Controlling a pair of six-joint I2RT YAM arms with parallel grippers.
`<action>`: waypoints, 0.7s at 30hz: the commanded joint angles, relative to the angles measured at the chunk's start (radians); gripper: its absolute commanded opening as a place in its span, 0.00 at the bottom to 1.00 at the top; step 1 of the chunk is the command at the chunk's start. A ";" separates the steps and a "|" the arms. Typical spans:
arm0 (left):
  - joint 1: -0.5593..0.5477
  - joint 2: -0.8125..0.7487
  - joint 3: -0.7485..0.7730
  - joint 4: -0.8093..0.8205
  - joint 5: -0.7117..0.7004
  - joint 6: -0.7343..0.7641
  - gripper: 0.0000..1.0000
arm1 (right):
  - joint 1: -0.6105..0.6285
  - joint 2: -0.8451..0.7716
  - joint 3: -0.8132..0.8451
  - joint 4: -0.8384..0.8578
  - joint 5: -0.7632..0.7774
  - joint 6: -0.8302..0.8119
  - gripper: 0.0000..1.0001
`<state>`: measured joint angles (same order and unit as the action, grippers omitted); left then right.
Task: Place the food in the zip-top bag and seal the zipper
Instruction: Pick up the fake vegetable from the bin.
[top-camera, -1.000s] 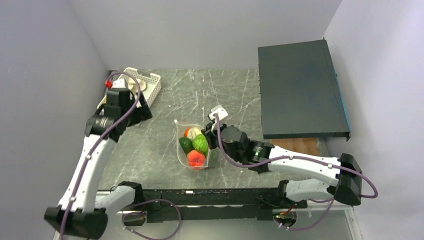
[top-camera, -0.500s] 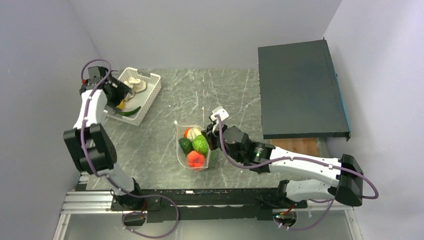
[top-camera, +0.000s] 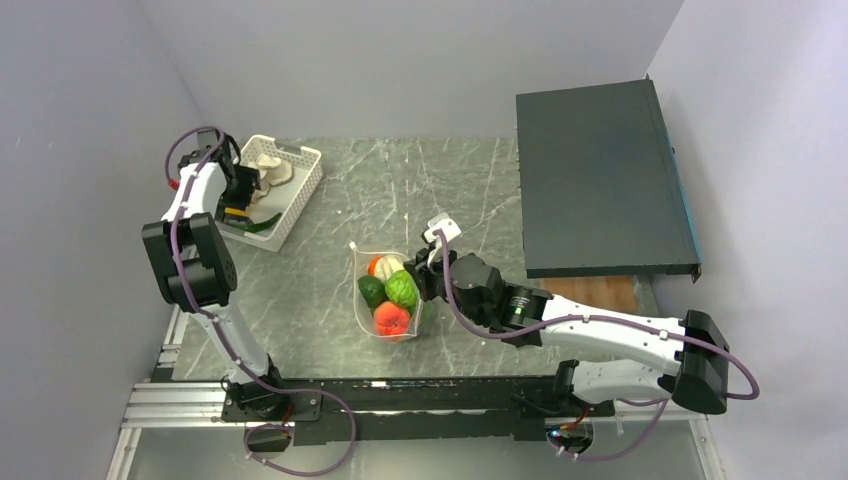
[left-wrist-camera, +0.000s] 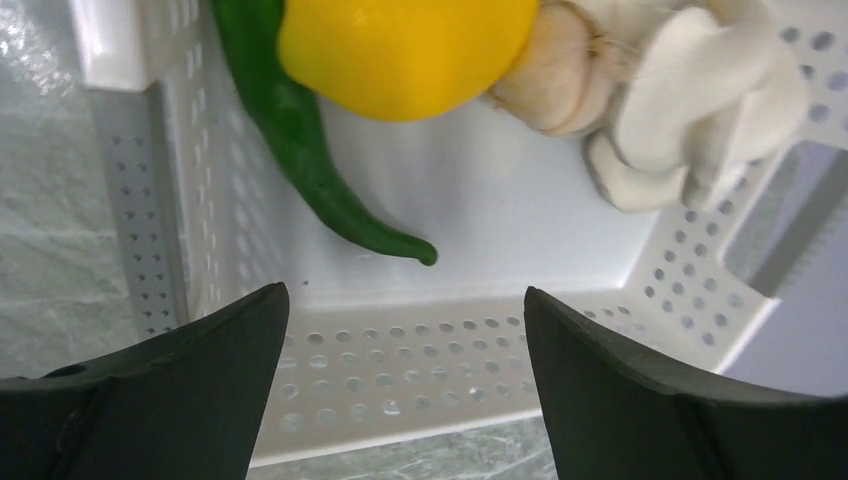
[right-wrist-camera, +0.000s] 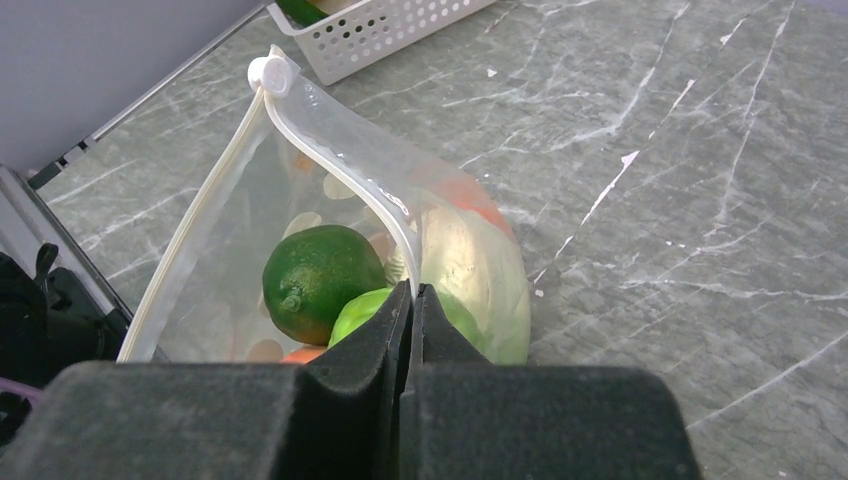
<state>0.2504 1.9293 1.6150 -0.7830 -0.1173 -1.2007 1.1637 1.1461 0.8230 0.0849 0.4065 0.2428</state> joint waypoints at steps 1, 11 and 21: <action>-0.036 0.019 -0.004 -0.076 -0.098 -0.141 0.91 | -0.003 -0.017 0.002 0.050 0.013 0.000 0.00; -0.046 0.102 -0.019 -0.188 -0.124 -0.227 0.88 | -0.003 -0.019 -0.003 0.056 0.015 0.000 0.00; -0.044 0.005 -0.222 -0.099 -0.147 -0.210 0.72 | -0.002 -0.026 -0.004 0.051 0.012 0.003 0.00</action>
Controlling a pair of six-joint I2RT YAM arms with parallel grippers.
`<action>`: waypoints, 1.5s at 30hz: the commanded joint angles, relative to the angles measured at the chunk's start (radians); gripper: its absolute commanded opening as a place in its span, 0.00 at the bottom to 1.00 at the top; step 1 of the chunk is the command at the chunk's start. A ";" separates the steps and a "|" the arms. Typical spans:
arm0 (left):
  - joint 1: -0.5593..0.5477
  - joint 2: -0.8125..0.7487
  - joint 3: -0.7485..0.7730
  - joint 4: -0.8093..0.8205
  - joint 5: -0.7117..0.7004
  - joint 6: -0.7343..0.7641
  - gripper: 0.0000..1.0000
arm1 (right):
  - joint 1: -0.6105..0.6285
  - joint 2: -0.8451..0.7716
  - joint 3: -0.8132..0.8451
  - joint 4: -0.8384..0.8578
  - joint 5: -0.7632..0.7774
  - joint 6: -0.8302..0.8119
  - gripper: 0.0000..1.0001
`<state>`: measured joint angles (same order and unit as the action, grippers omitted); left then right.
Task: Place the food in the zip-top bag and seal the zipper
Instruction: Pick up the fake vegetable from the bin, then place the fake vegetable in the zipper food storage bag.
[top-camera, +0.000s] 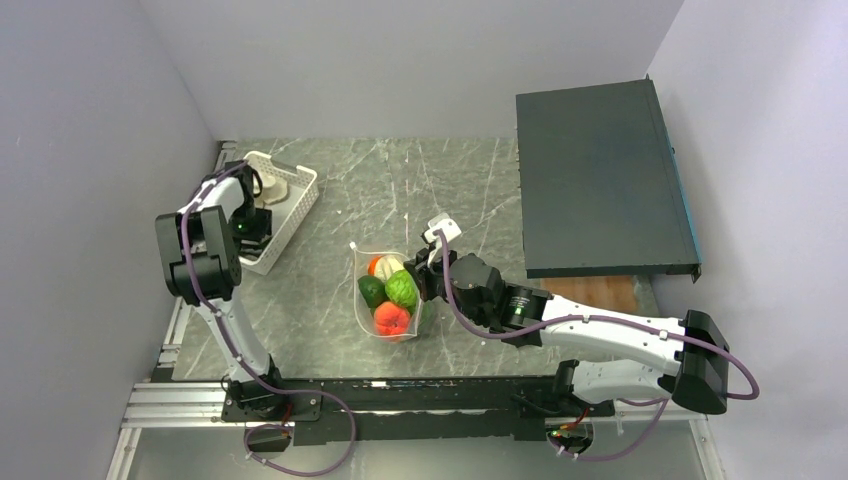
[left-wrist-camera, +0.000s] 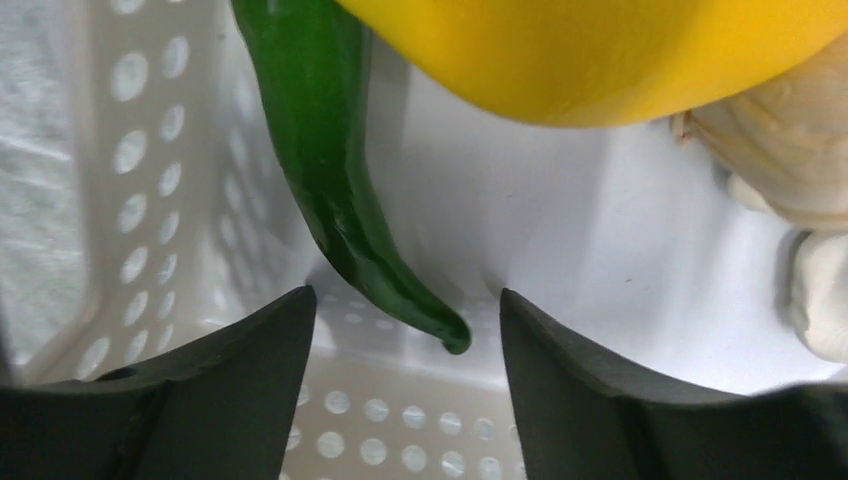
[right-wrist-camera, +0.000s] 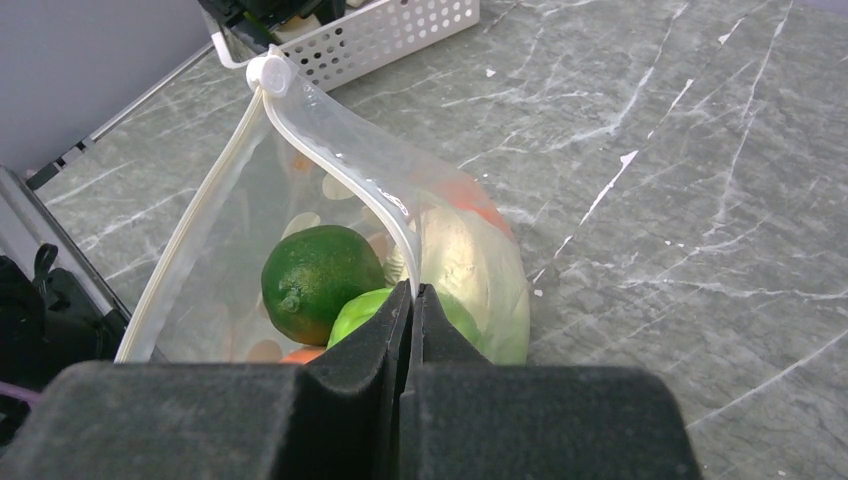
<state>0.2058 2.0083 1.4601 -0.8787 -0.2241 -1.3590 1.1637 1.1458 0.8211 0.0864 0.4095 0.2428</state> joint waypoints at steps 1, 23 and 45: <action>0.002 -0.078 -0.072 0.004 -0.047 -0.046 0.65 | -0.002 -0.027 0.000 0.049 0.009 0.002 0.00; 0.010 -0.469 -0.212 0.047 0.075 0.033 0.00 | -0.002 -0.029 -0.004 0.046 0.002 0.003 0.00; -0.110 -1.320 -0.522 0.050 0.539 0.759 0.00 | -0.002 -0.016 -0.008 0.052 0.001 0.015 0.00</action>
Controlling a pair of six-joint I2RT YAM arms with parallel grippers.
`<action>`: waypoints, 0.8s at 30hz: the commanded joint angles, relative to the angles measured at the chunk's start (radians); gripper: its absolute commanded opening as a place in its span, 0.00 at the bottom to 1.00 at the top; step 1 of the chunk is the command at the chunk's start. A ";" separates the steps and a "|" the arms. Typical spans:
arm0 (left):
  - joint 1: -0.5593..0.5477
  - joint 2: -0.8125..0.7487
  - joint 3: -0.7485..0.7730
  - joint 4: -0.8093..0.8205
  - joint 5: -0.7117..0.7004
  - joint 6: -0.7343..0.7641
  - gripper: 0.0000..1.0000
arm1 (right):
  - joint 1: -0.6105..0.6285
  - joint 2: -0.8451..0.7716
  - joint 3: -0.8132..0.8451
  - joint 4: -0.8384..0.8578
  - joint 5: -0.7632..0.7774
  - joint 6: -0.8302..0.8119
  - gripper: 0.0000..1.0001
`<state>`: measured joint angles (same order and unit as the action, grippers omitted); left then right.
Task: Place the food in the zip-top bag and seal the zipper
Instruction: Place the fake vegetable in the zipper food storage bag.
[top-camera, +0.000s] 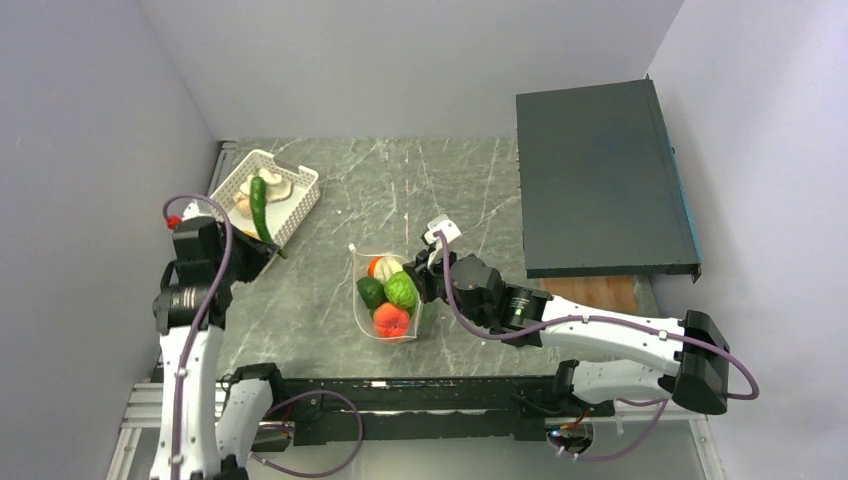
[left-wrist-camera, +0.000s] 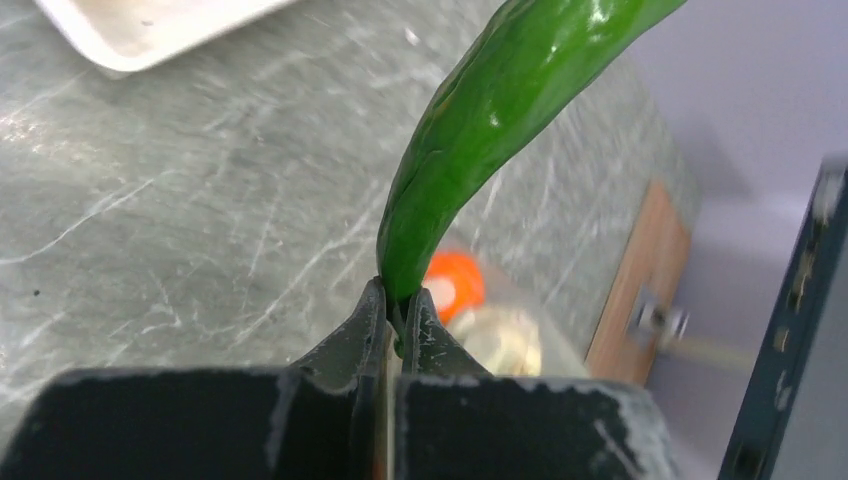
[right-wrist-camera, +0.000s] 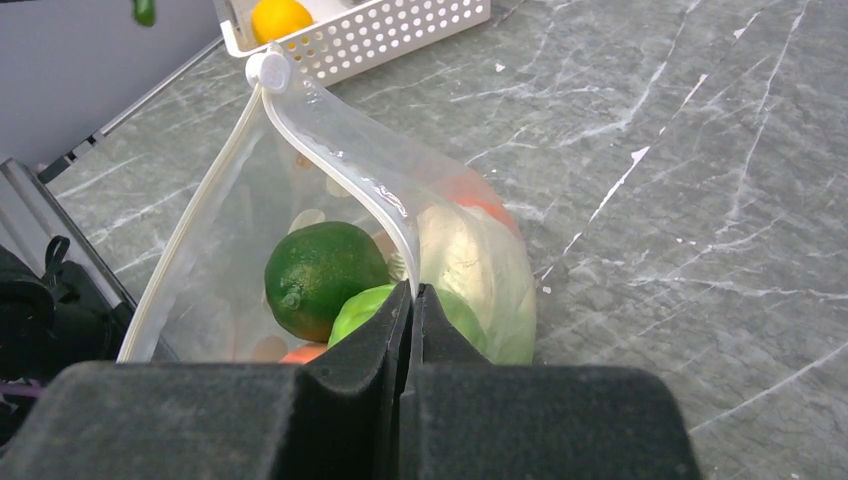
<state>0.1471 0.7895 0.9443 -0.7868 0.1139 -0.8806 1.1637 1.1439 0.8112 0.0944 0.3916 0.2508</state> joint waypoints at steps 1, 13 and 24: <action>-0.080 -0.114 0.010 -0.093 0.198 0.309 0.00 | -0.004 -0.006 0.003 0.044 0.021 0.006 0.00; -0.397 -0.205 0.112 -0.412 0.017 0.459 0.00 | -0.003 0.051 0.040 0.024 0.051 -0.008 0.00; -0.412 -0.131 0.300 -0.555 0.027 0.577 0.00 | -0.001 0.136 0.181 -0.052 0.175 0.047 0.00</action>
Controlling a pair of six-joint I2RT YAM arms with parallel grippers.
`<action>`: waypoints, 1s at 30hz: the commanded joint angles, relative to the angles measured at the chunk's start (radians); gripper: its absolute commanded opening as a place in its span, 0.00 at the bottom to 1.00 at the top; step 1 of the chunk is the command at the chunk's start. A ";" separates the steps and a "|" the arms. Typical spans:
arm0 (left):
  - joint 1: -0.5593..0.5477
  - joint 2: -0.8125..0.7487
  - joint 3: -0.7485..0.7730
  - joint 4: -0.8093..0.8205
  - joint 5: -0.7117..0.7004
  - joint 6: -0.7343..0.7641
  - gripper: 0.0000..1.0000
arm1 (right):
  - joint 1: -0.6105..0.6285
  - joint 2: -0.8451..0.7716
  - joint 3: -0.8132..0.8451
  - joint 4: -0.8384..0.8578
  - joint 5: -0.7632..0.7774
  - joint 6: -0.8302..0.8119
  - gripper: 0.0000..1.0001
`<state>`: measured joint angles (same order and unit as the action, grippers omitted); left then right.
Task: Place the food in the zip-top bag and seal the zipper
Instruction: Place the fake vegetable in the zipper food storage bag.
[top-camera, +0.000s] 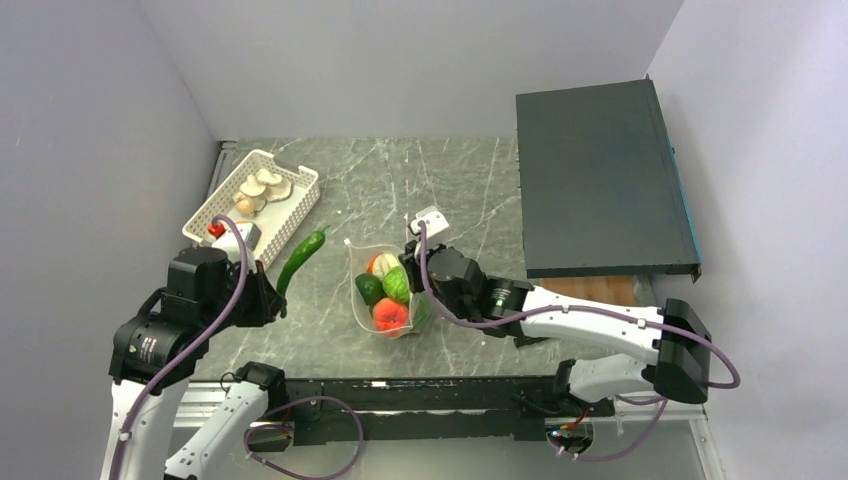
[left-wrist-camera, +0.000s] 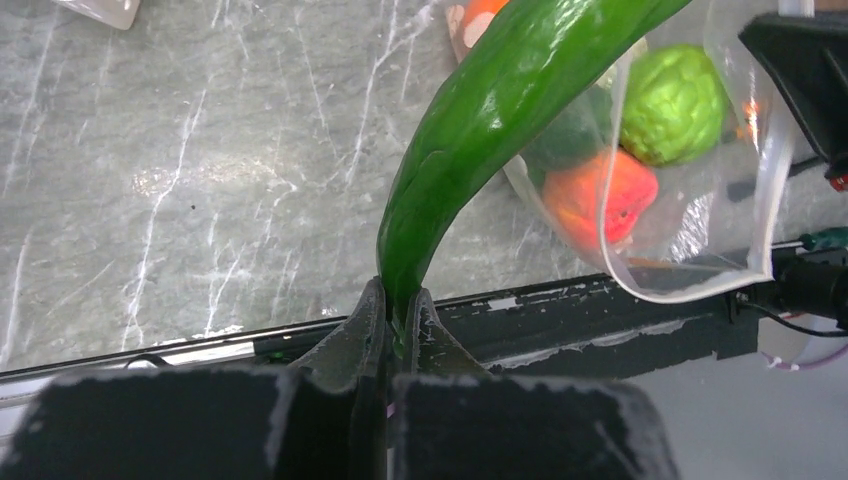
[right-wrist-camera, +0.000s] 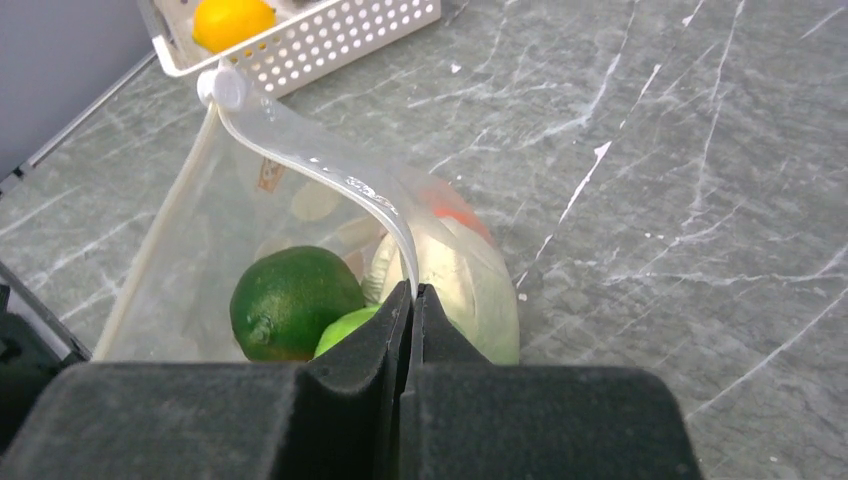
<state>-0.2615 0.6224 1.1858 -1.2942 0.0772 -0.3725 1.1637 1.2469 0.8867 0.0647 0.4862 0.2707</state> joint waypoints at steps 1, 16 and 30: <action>-0.003 0.031 0.068 -0.040 0.080 0.069 0.00 | -0.001 0.046 0.121 -0.024 0.096 0.028 0.00; -0.004 -0.004 -0.017 -0.132 0.332 -0.021 0.00 | 0.076 0.172 0.305 0.029 0.205 -0.001 0.00; -0.004 -0.131 -0.116 0.407 0.492 0.015 0.00 | 0.045 0.143 0.304 -0.024 -0.001 0.093 0.00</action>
<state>-0.2634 0.4465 1.0824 -1.1004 0.5327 -0.3470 1.2278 1.4342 1.1500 0.0093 0.5674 0.3084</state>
